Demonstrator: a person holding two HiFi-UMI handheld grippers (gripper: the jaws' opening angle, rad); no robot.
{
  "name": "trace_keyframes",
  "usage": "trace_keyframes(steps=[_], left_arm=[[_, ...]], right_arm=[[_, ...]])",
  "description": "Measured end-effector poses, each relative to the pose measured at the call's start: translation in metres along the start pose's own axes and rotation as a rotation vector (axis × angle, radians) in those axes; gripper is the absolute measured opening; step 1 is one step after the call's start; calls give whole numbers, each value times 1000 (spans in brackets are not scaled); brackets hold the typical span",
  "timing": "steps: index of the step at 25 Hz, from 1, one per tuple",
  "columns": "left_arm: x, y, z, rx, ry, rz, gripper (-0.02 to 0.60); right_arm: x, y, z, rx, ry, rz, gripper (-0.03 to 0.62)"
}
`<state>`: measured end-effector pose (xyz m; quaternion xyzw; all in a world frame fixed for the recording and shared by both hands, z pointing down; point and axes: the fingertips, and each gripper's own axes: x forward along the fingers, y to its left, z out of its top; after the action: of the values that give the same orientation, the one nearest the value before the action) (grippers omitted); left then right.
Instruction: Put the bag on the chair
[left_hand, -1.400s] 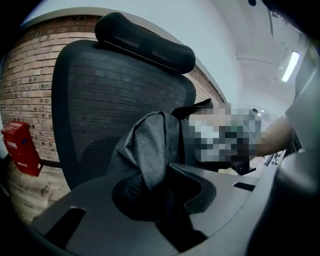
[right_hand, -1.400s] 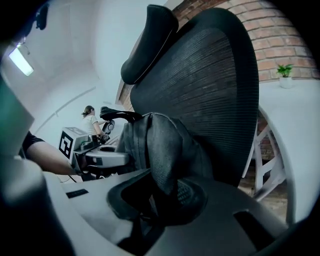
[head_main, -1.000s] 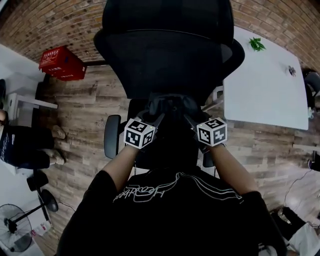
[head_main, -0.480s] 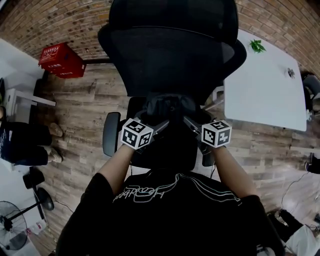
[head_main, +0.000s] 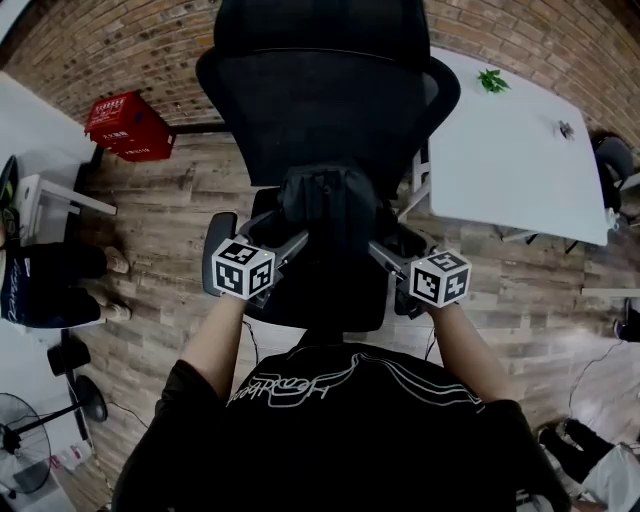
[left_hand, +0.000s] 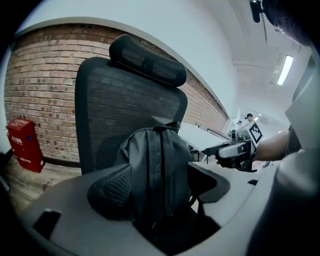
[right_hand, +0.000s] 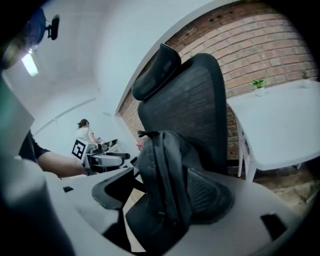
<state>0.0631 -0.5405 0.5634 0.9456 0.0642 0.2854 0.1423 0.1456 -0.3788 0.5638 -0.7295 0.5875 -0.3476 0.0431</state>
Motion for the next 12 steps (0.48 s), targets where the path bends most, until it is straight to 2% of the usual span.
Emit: trace_keyframes(steps=[2,6,9,12], left_arm=[[-14,-21,0,-8,-12,1,344],[-48,-69,9,-13,-58,-13,330],[-74,-111,20,-16,-120,-30,190],[-99,-157,30,4,-188,-91,117]], right_arm=[[-16,18,-3,-5,0,56,306],[-51,60,7,-53,-58,110,220],[-81,86,20,-107,-119,121,85],[-113,109,27,-120,-182,154,-4]])
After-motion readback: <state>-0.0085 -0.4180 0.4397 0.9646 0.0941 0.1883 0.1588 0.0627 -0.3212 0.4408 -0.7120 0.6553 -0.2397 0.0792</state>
